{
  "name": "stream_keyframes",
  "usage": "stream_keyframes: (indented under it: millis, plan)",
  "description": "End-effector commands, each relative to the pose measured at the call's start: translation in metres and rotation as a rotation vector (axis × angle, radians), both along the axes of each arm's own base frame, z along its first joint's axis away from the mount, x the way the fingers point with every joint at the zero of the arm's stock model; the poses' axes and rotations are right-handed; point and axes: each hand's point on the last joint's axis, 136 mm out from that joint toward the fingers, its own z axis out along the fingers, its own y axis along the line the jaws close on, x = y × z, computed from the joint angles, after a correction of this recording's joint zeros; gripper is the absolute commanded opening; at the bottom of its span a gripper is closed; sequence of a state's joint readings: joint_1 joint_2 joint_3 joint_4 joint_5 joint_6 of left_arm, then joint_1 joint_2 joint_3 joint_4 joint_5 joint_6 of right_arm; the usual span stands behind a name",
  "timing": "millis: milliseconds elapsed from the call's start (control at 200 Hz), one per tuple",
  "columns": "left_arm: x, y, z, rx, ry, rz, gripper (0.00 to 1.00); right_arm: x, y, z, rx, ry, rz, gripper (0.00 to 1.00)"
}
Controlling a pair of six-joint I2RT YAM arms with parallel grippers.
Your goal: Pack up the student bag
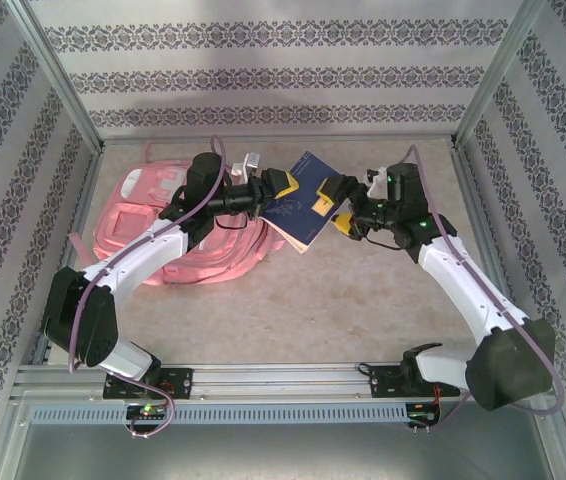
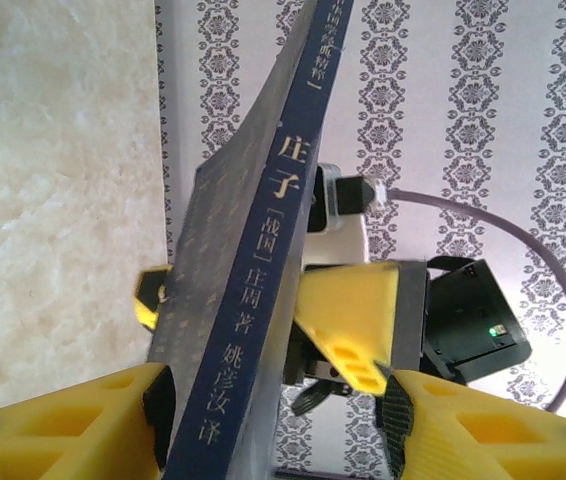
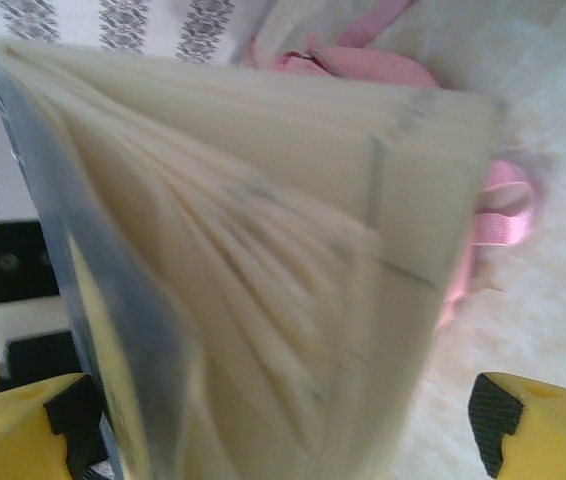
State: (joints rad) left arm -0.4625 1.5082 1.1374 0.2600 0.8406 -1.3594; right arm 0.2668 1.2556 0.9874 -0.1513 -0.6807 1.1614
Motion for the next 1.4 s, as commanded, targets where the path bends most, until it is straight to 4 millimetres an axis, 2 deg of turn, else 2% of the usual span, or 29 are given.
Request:
stream_keyframes:
  millis: [0, 70, 130, 180, 250, 310, 365, 405, 475, 575, 665, 794, 884, 1004, 1119, 1294, 1379, 1394]
  plan:
    - [-0.003, 0.006, 0.044, -0.081, -0.099, 0.011, 0.0, 0.017, 0.017, 0.042, 0.177, -0.111, 0.004, 0.91]
    - [-0.003, 0.006, 0.043, -0.075, -0.096, 0.015, 0.0, 0.018, 0.019, 0.052, 0.184, -0.141, 0.006, 0.81]
    - [-0.003, 0.008, 0.038, -0.049, -0.086, 0.021, 0.0, 0.015, 0.016, 0.056, 0.164, -0.151, -0.005, 0.66]
    - [-0.003, 0.01, 0.032, -0.02, -0.074, 0.028, 0.05, 0.012, 0.013, 0.057, 0.14, -0.156, -0.012, 0.53]
    - [-0.005, 0.012, 0.023, 0.021, -0.058, 0.03, 0.17, 0.007, 0.01, 0.056, 0.104, -0.156, -0.011, 0.34]
    - [-0.008, 0.013, 0.015, 0.062, -0.052, 0.02, 0.35, 0.002, 0.01, 0.055, 0.075, -0.154, 0.006, 0.18]
    - [-0.012, 0.014, 0.01, 0.108, -0.06, 0.003, 0.5, -0.002, 0.01, 0.056, 0.05, -0.162, 0.029, 0.07]
    - [-0.015, 0.016, 0.005, 0.147, -0.065, -0.008, 0.57, -0.005, 0.009, 0.056, 0.029, -0.172, 0.039, 0.0]
    - [-0.022, 0.019, 0.0, 0.198, -0.083, -0.032, 0.64, -0.009, 0.007, 0.057, -0.004, -0.193, 0.054, 0.0]
    - [-0.032, 0.023, -0.009, 0.278, -0.128, -0.091, 0.68, -0.013, 0.007, 0.063, -0.017, -0.243, 0.093, 0.0]
    - [-0.039, 0.029, -0.017, 0.335, -0.18, -0.132, 0.69, -0.019, 0.011, 0.067, 0.002, -0.274, 0.147, 0.0]
    - [-0.043, 0.028, -0.022, 0.286, -0.243, -0.185, 0.67, -0.034, 0.023, 0.073, 0.079, -0.315, 0.242, 0.0]
    - [-0.043, 0.026, -0.021, 0.228, -0.258, -0.208, 0.6, -0.045, 0.029, 0.072, 0.106, -0.324, 0.302, 0.0]
    - [-0.045, 0.021, -0.009, 0.146, -0.301, -0.238, 0.48, -0.057, 0.034, 0.064, 0.089, -0.323, 0.357, 0.0]
    - [-0.05, 0.019, 0.002, 0.117, -0.349, -0.283, 0.37, -0.061, 0.036, 0.052, 0.082, -0.298, 0.385, 0.0]
    - [-0.05, 0.014, 0.011, 0.048, -0.379, -0.321, 0.24, -0.07, 0.041, 0.048, 0.089, -0.301, 0.428, 0.0]
    - [-0.047, 0.013, 0.015, 0.028, -0.393, -0.32, 0.12, -0.07, 0.038, 0.043, 0.043, -0.305, 0.42, 0.0]
    - [-0.047, 0.012, 0.017, 0.024, -0.395, -0.322, 0.09, -0.069, 0.037, 0.042, 0.027, -0.306, 0.41, 0.06]
